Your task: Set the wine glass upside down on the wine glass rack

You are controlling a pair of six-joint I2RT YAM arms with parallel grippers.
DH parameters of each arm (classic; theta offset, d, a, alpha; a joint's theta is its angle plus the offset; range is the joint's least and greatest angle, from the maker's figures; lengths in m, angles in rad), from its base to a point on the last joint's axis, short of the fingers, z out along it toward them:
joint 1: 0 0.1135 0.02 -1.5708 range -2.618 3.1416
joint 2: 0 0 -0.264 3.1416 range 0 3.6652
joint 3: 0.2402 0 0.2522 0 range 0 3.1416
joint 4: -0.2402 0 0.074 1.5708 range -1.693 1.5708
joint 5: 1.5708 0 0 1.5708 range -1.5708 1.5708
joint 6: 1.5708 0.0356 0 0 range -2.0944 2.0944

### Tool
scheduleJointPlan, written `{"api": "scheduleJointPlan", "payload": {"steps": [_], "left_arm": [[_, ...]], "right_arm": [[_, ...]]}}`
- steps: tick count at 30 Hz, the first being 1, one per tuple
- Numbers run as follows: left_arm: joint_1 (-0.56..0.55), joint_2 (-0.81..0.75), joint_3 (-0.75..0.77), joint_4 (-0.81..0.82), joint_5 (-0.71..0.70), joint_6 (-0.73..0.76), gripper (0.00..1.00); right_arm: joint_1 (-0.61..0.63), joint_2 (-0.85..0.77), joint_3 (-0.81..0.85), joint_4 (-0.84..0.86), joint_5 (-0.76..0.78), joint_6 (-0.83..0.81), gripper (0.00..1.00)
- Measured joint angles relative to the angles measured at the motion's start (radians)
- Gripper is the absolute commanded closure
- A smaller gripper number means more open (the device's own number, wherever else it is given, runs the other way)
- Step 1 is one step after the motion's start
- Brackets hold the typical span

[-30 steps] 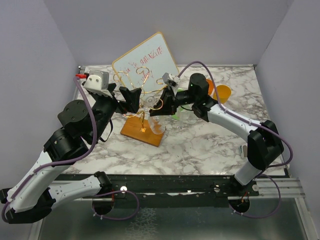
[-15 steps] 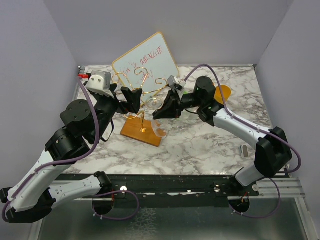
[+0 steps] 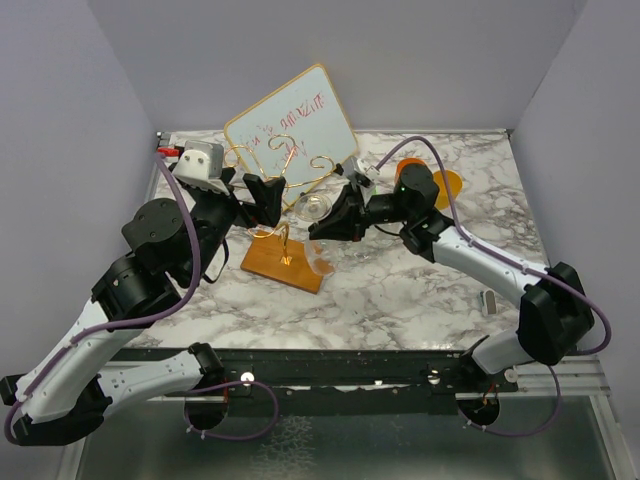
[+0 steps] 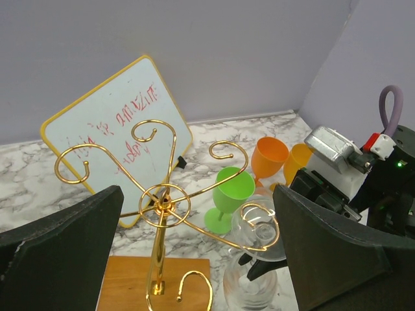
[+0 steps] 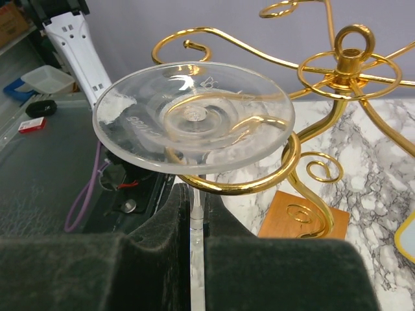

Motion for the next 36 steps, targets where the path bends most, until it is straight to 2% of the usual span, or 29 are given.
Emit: {"api": "scheduleJointPlan", "payload": {"steps": [15,30,36], "left_arm": [[0.0,-0.002,-0.01,0.0,0.0,-0.003,0.01],[0.0,-0.019,-0.023,0.0,0.0,-0.008,0.01],[0.0,-0.019,-0.023,-0.001,0.0,-0.013,0.01]], "right_arm": [[0.005,-0.027,-0.066,0.105,0.23,0.048,0.99],[0.005,-0.093,-0.124,0.134,0.254,0.055,0.99],[0.005,-0.095,-0.125,0.13,0.33,0.055,0.97]]}}
